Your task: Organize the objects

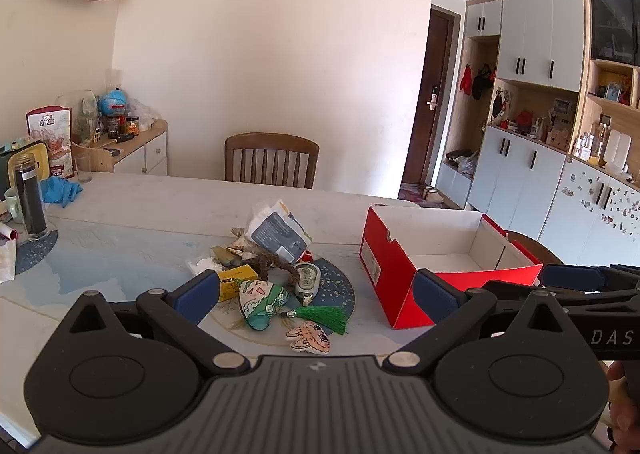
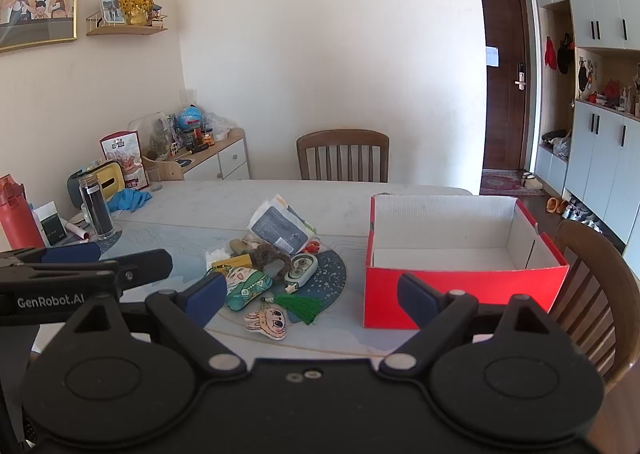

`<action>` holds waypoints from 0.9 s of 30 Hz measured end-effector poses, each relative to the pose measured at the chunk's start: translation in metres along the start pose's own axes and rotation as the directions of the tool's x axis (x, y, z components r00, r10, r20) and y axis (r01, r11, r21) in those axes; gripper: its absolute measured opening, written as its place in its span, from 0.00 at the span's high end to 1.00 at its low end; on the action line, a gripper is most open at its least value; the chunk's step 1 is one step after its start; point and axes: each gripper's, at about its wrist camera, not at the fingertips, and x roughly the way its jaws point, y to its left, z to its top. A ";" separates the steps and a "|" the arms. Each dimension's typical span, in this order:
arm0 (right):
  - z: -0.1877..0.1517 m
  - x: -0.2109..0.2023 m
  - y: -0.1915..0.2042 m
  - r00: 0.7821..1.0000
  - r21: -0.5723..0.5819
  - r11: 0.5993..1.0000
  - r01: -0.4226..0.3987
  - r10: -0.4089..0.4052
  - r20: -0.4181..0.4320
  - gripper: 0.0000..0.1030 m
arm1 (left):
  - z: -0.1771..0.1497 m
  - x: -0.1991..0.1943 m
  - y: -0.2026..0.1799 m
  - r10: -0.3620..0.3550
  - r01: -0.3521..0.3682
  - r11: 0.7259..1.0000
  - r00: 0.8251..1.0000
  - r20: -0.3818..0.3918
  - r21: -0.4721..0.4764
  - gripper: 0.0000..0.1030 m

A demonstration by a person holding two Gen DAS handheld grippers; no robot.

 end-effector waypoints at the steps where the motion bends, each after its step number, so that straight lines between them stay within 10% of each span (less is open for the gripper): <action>1: 0.000 0.000 0.000 1.000 0.002 1.000 0.001 -0.001 0.000 0.11 | 0.000 0.000 0.000 -0.003 0.003 1.000 1.000 0.002 0.001 0.00; 27: 0.007 -0.002 -0.003 1.000 0.019 1.000 0.011 -0.011 0.023 0.11 | 0.008 -0.017 -0.005 -0.059 0.058 0.998 0.998 0.029 0.033 0.00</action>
